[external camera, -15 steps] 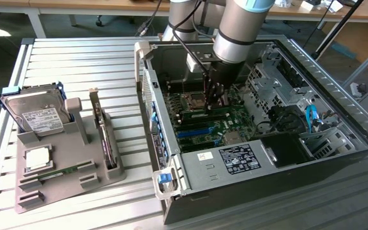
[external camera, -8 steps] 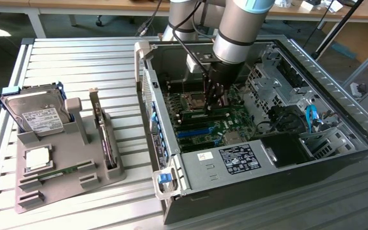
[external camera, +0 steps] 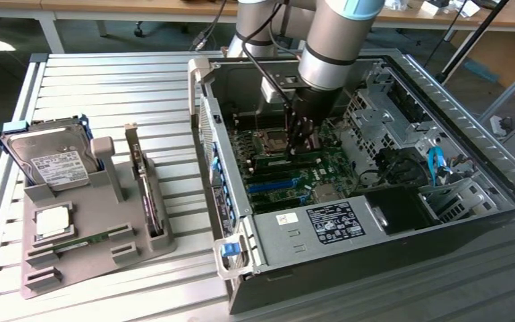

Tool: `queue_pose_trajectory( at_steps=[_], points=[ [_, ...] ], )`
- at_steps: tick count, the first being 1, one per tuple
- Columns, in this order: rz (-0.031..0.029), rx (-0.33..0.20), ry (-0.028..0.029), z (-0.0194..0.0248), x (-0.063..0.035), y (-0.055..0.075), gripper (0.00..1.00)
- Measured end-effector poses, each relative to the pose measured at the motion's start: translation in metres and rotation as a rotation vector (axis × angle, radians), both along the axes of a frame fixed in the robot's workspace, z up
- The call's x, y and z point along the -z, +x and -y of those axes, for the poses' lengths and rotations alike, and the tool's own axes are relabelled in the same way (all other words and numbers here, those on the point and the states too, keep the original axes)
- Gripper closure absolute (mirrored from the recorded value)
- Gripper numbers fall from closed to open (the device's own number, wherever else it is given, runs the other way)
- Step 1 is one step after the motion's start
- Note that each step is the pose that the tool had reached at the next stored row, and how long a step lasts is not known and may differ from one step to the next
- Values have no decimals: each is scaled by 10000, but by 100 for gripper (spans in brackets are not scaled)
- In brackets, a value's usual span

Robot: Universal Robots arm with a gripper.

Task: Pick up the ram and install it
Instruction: 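Insert the ram into the slot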

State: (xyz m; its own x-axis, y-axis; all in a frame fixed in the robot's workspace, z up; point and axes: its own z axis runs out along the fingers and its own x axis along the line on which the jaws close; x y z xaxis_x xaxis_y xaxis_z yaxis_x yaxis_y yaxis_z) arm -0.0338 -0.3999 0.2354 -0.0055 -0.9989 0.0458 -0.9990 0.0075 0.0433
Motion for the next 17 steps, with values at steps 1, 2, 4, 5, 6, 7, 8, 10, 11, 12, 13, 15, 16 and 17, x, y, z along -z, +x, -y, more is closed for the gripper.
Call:
queue_pose_trajectory(
  at_steps=[1,2,4,5,6,7,8,10,11,12,13,15,16,17],
  points=[
    [0,0,0,0,0,4,87],
    [0,-1,0,0,0,6,87],
    [1,-1,0,0,1,6,87],
    [1,-2,0,0,1,7,87],
    [1,-1,0,0,1,7,87],
    [1,-2,0,0,1,7,87],
    [1,-2,1,0,1,7,87],
    [1,-2,1,0,1,7,87],
    [1,-2,1,0,1,7,87],
    [1,-2,1,0,1,7,87],
    [1,-9,1,0,1,7,87],
    [1,-63,1,0,1,7,87],
    [1,-80,1,0,1,7,87],
    [1,-84,0,0,1,7,87]
  ],
)
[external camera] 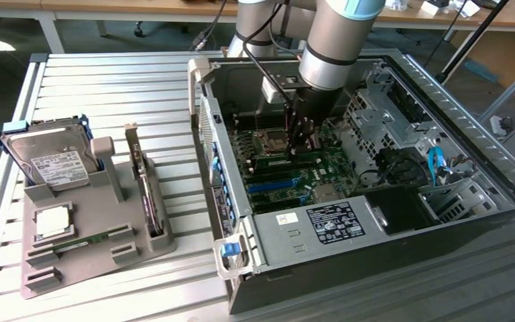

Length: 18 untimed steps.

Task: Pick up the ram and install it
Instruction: 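Insert the ram into the slot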

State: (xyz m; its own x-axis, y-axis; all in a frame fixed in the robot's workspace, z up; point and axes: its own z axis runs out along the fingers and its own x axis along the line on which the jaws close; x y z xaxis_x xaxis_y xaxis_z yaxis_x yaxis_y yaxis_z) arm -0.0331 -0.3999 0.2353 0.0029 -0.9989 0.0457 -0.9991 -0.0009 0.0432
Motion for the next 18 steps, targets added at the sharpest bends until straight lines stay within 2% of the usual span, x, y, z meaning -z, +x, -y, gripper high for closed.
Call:
queue_pose_trajectory(
  at_steps=[18],
  points=[
    [0,-39,-3,0,20,-1,87]
  ],
)
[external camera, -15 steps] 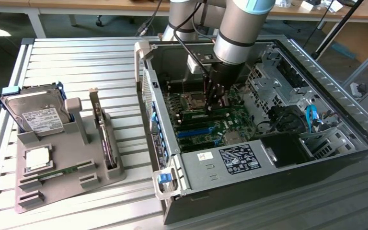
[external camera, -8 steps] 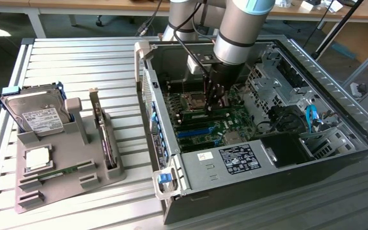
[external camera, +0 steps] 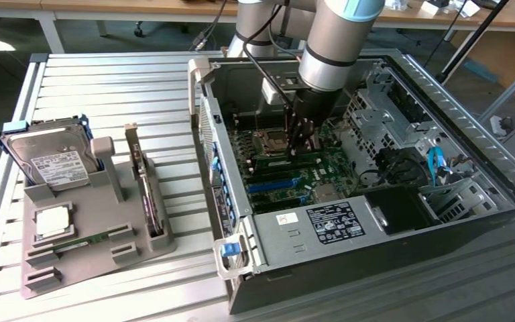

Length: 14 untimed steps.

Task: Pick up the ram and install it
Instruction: 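Insert the ram into the slot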

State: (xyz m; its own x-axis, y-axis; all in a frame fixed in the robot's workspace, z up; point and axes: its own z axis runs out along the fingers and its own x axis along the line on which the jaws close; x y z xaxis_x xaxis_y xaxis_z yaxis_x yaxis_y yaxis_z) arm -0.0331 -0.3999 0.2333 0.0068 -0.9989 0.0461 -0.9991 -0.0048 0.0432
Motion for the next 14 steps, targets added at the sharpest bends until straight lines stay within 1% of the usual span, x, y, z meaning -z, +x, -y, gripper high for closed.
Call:
queue_pose_trajectory(
  at_steps=[8,9,10,11,12,14],
  points=[
    [0,-4,-2,0,2,0,87],
    [0,-4,-2,0,2,0,86],
    [0,-4,-3,0,2,0,80],
    [0,-4,-3,0,2,0,80],
    [0,-4,-3,0,2,0,74],
    [0,-3,-2,0,2,0,74]
  ],
)
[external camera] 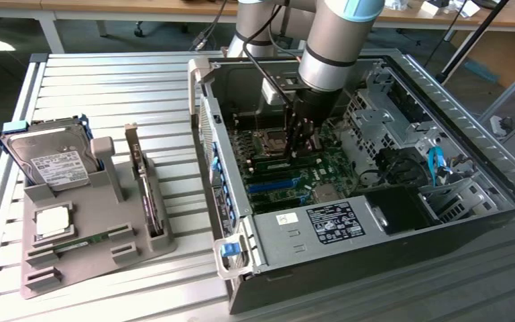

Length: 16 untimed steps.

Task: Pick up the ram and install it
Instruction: 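Insert the ram into the slot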

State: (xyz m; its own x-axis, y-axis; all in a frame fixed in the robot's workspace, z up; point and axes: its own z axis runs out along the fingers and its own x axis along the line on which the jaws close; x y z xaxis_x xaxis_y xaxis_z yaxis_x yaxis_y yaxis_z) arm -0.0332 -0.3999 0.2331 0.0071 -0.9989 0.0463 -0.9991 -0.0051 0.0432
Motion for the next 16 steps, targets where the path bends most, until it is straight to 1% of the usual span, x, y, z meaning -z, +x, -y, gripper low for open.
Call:
queue_pose_trajectory(
  at_steps=[3,9,11,14,16],
  points=[
    [0,0,0,0,-11,0,74],
    [0,0,-1,0,-182,0,74],
    [-1,0,-6,0,-218,0,74],
    [0,-1,-13,-1,-243,1,74],
    [0,0,-26,-11,-251,0,74]
  ],
)
